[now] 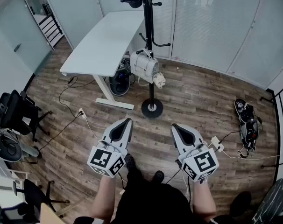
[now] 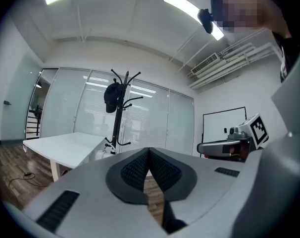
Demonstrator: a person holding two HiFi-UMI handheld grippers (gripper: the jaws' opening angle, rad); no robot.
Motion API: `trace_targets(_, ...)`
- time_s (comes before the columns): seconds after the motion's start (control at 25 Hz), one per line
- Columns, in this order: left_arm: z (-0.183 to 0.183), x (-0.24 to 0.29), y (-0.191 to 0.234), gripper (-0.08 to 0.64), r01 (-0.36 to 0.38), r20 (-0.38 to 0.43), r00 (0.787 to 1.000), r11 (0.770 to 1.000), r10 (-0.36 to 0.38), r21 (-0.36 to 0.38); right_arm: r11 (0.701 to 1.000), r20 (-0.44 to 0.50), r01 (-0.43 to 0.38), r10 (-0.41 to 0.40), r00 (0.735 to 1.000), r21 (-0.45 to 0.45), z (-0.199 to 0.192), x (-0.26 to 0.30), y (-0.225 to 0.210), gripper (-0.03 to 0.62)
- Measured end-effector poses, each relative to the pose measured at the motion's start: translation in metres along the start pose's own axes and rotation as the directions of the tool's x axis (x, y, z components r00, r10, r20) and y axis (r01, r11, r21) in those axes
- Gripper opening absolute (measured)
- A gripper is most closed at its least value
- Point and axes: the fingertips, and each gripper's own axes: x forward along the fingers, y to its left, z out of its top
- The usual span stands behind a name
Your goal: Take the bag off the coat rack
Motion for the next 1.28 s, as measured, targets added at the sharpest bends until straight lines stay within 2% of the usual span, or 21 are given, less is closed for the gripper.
trace_targets(0.36,-0.002,0.003,-0.006,0.015,0.000,-0.008,1.000,1.000,0.000,0.001,0.999,0.016,-0.034,0.034,0.999,0.022,0.005,-0.006,-0.002,0.029)
trace_targets(0.68,-0.009,0.011,0.015,0.015,0.031,-0.026,0.999,0.999,-0.032,-0.014,0.996,0.048,0.056,-0.059,0.997,0.062,0.006,0.012,-0.015,0.029)
trace_targets(0.96,0.006,0.022,0.076,0.015,0.057,0.001,0.998,0.998,-0.057,0.004,0.994,0.038,0.101,-0.103,0.994,0.046,0.007,0.068,-0.005,0.031)
trace_targets(1.08,0.012,0.036,0.110,0.016,0.086,-0.001,0.996,0.996,-0.086,0.007,0.993,0.029,0.120,-0.120,0.992,0.025,0.016,0.103,0.001,0.031)
trace_targets(1.28,0.010,0.061,0.154,0.017,0.153,-0.010,0.988,0.988,-0.153,-0.003,0.981,0.013,0.194,-0.194,0.981,0.014,0.019,0.147,0.001,0.031)
